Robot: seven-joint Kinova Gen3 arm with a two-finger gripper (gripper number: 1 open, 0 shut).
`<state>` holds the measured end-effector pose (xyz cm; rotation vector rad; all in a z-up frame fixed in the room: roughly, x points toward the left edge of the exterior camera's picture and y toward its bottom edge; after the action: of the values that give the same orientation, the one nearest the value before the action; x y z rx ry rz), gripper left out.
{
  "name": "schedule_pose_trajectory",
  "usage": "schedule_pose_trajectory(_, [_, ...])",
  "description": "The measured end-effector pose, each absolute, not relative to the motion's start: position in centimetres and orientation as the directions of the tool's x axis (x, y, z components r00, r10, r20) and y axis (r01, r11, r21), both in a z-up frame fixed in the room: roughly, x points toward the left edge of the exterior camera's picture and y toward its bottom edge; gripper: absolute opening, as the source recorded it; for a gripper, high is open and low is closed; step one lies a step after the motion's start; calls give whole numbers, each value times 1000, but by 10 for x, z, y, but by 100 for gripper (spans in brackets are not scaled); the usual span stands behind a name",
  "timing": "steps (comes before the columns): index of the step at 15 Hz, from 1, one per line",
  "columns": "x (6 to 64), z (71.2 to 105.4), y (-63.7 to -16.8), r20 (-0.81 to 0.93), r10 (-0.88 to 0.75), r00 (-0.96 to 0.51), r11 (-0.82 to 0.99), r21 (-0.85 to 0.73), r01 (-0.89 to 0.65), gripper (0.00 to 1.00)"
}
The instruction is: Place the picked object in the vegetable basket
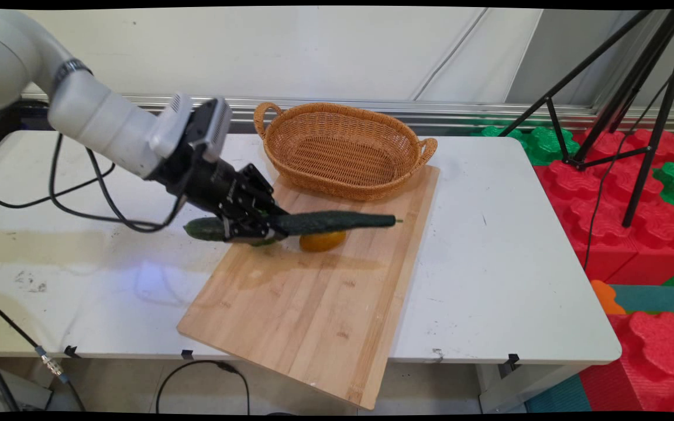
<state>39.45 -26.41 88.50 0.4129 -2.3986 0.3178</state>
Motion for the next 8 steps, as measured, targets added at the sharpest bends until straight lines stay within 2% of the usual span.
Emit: schedule_pose_trajectory(8, [425,933,-279,730,-262,-631,870,-104,-482,0])
